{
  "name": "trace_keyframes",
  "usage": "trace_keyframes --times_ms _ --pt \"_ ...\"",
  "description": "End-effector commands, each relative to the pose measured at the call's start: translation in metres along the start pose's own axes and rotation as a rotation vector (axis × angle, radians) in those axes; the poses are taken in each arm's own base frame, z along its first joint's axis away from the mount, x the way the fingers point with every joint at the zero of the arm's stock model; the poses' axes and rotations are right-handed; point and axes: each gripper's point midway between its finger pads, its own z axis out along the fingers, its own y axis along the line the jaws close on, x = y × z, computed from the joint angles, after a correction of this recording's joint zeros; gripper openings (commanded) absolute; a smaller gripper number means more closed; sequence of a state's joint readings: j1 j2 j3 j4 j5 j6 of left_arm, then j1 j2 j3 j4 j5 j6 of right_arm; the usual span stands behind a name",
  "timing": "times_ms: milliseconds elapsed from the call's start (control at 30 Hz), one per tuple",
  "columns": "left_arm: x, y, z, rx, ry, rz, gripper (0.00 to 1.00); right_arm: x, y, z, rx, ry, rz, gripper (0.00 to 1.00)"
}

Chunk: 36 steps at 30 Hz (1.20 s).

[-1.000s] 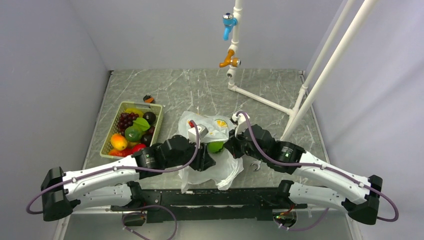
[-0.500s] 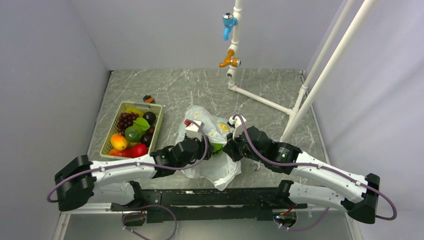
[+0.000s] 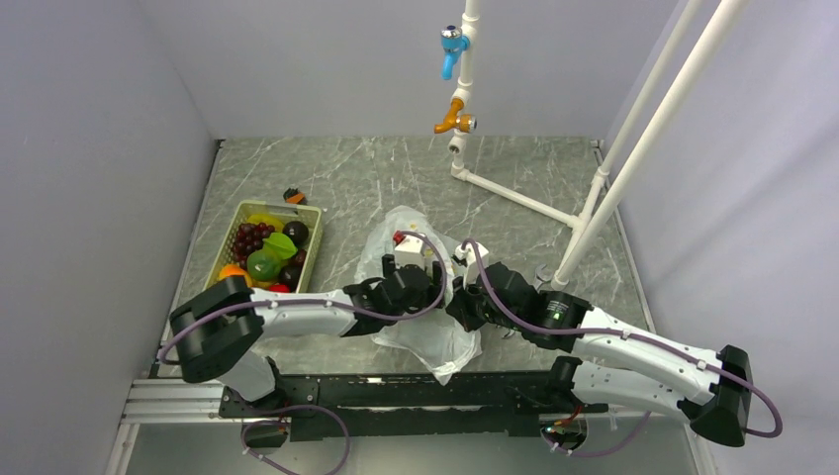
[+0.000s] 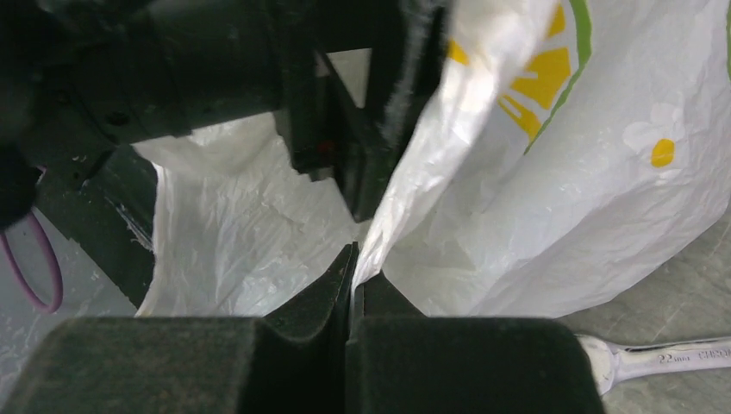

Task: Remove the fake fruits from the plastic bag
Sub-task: Take out the fake fruit from the plastic bag.

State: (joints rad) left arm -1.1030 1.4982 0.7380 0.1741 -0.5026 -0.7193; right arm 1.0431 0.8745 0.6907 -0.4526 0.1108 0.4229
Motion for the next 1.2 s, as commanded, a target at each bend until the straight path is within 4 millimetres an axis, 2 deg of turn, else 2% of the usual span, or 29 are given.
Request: trace_keyframes --times_ms 0,100,300,400,500,567,667,933,1167 --pt "-0.012 -0.001 0.020 -0.073 -0.037 0.008 0.89 -0.009 0.008 -0.003 -0.042 -0.044 0.021 0.00" --pt "-0.001 0.005 0.033 -0.120 -0.007 0.034 0.93 -0.010 0.007 -0.004 -0.038 -0.052 0.017 0.00" --pt "0.010 0.008 0.050 -0.118 0.027 0.016 0.91 -0.008 0.004 -0.005 -0.026 -0.052 0.015 0.00" --pt "0.010 0.010 0.050 -0.100 0.031 0.011 0.83 -0.007 0.002 -0.005 -0.021 -0.053 0.016 0.00" --pt "0.000 0.003 0.043 -0.044 0.025 0.007 0.65 -0.005 0.001 -0.004 -0.014 -0.052 0.018 0.00" --pt "-0.007 -0.007 0.034 0.014 0.027 0.014 0.59 -0.005 -0.001 -0.003 -0.004 -0.051 0.020 0.00" --pt "-0.012 -0.025 0.014 0.124 0.067 0.011 0.56 -0.006 -0.004 -0.001 0.013 -0.057 0.021 0.00" --pt "-0.025 -0.062 -0.059 0.441 0.127 -0.018 0.46 -0.011 -0.016 0.005 0.086 -0.077 0.007 0.00" --pt "-0.042 -0.080 -0.122 0.682 0.096 0.028 0.39 -0.023 -0.029 -0.001 0.171 -0.119 0.026 0.00"
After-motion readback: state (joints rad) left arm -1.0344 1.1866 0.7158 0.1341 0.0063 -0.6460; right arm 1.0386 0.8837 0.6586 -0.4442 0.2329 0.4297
